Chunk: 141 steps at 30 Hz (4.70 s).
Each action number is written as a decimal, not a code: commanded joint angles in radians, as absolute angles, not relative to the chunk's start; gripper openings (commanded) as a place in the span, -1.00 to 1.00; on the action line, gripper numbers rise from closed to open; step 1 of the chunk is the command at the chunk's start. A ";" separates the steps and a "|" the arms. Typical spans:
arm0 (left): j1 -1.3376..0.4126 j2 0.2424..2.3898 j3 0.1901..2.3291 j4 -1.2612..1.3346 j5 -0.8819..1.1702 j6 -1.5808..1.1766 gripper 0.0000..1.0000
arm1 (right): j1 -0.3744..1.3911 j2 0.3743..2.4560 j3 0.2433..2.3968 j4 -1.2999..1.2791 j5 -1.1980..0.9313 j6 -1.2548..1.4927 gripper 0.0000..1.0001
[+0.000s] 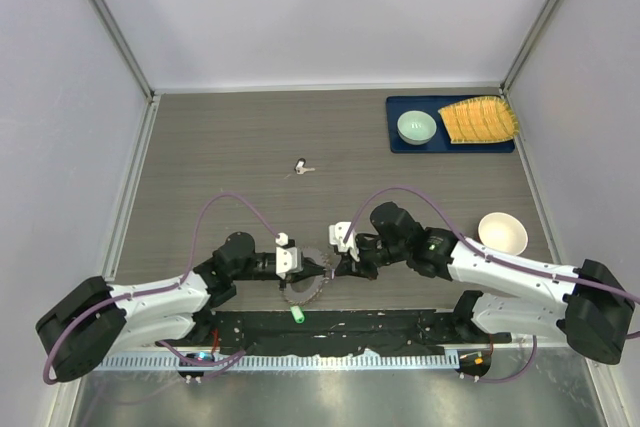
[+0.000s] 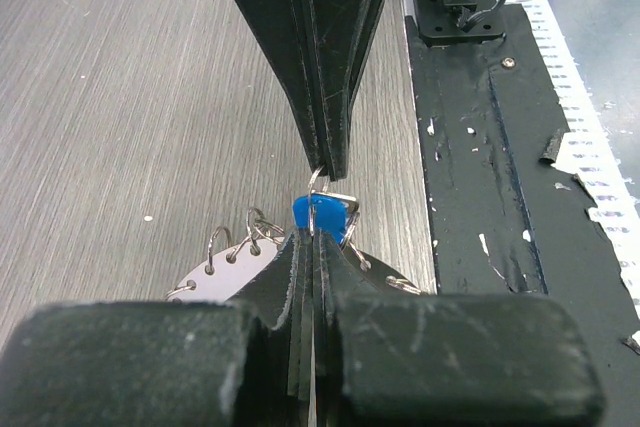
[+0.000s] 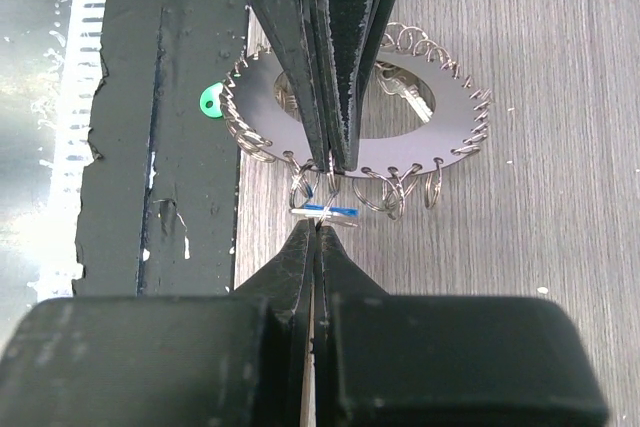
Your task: Put the keys on the keyring
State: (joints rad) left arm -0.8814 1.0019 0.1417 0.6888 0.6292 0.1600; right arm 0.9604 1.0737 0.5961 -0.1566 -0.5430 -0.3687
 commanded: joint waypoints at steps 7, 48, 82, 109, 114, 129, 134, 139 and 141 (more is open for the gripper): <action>-0.884 1.022 0.161 0.830 0.684 0.137 -1.00 | 0.965 1.092 0.621 -0.104 -0.583 -0.383 -0.99; -0.884 0.996 0.282 0.565 0.589 0.393 -1.00 | 0.965 1.124 0.862 -0.518 -0.321 -0.440 -0.99; -0.933 1.012 0.272 0.603 0.557 0.422 -1.00 | 1.028 1.097 0.861 -0.485 -0.308 -0.494 -0.99; -0.939 1.035 0.270 0.649 0.584 0.400 -1.00 | 1.039 1.117 0.856 -0.471 -0.325 -0.494 -0.99; -0.939 1.035 0.272 0.650 0.586 0.397 -1.00 | 1.040 1.117 0.854 -0.471 -0.319 -0.497 -0.99; -0.940 1.052 0.275 0.673 0.614 0.379 -1.00 | 1.065 1.123 0.862 -0.485 -0.337 -0.520 -0.99; -0.939 1.057 0.270 0.698 0.615 0.364 -1.00 | 1.084 1.134 0.867 -0.500 -0.344 -0.526 -0.98; -0.939 1.055 0.267 0.719 0.617 0.353 -1.00 | 1.094 1.141 0.868 -0.505 -0.341 -0.528 -0.99; -0.939 1.060 0.267 0.723 0.626 0.351 -1.00 | 1.094 1.141 0.867 -0.505 -0.341 -0.529 -0.99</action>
State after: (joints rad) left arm -0.9348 1.0626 0.2550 0.6033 0.5919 0.3630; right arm 1.0859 1.1374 0.8341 -0.5163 -0.3271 -0.5190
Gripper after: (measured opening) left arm 0.012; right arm 0.028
